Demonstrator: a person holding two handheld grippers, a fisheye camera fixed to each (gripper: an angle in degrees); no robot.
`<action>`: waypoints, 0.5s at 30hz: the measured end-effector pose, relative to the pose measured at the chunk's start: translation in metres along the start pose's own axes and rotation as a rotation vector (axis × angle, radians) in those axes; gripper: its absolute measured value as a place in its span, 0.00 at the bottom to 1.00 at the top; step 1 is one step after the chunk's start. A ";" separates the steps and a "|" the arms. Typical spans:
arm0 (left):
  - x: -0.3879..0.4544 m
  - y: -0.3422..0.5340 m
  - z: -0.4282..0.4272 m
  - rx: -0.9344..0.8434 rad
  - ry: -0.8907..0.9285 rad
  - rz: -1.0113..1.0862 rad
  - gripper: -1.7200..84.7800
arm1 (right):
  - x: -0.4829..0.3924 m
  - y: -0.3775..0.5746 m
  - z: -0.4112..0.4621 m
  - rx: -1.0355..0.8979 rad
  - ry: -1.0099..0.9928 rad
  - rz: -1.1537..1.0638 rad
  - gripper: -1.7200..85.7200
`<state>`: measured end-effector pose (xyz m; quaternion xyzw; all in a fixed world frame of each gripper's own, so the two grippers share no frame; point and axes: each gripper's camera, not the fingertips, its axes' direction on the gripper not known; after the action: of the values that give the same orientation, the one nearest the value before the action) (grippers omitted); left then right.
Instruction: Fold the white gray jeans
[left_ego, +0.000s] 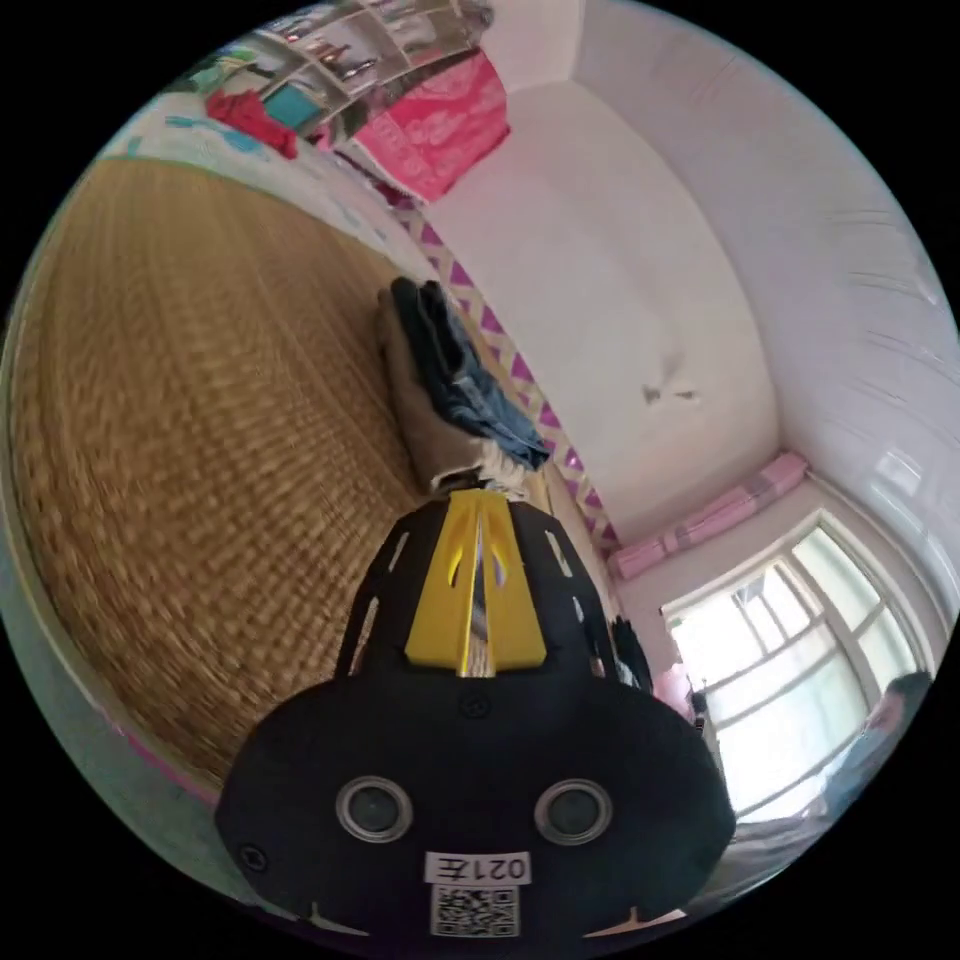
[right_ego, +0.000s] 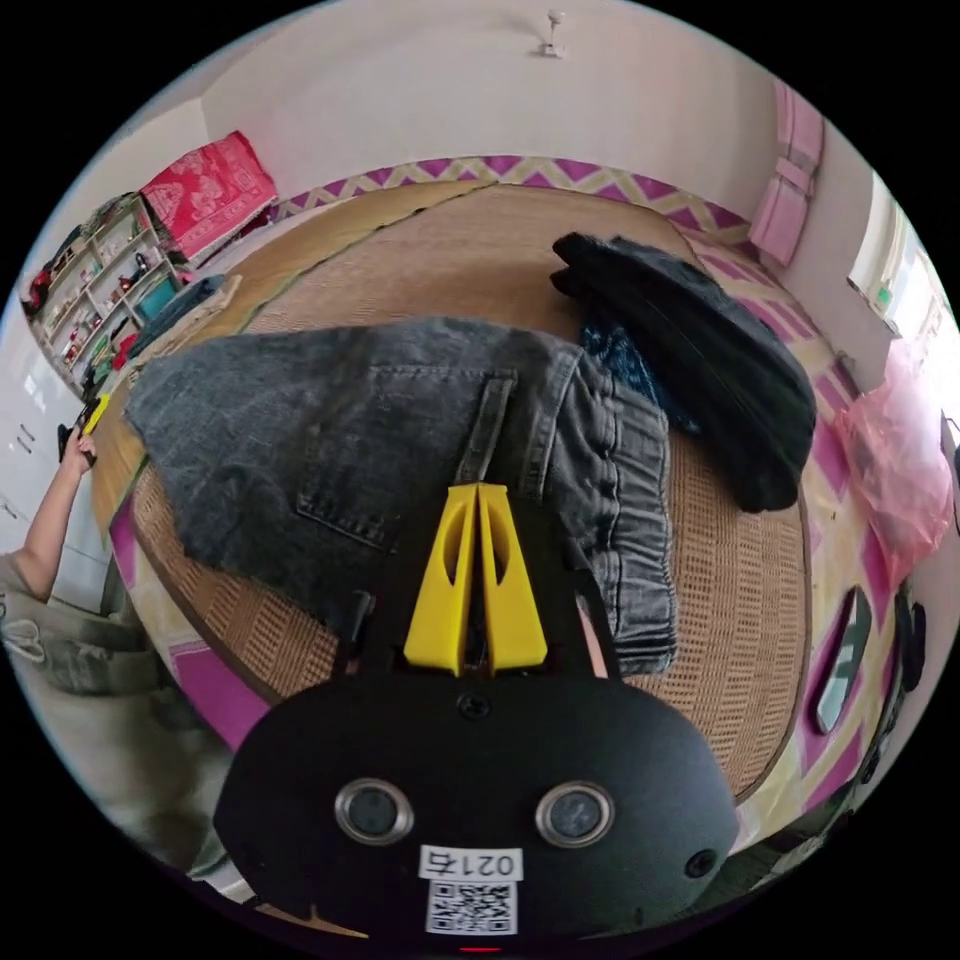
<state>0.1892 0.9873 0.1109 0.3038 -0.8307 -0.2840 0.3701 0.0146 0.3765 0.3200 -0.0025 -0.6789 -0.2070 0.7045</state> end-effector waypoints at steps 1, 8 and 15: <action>0.010 0.000 0.006 -0.034 0.008 0.041 0.02 | -0.013 -0.016 -0.011 0.042 -0.017 -0.065 0.02; 0.176 0.041 0.190 -0.452 0.030 0.599 0.09 | -0.088 -0.140 0.045 -0.081 0.130 -0.509 0.12; 0.287 0.094 0.382 -0.782 -0.046 1.028 0.16 | -0.073 -0.235 0.115 -0.266 0.048 -0.643 0.12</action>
<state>-0.2945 0.9373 0.0878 -0.2961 -0.7132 -0.3585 0.5245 -0.1640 0.2151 0.1940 0.1246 -0.5951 -0.5049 0.6127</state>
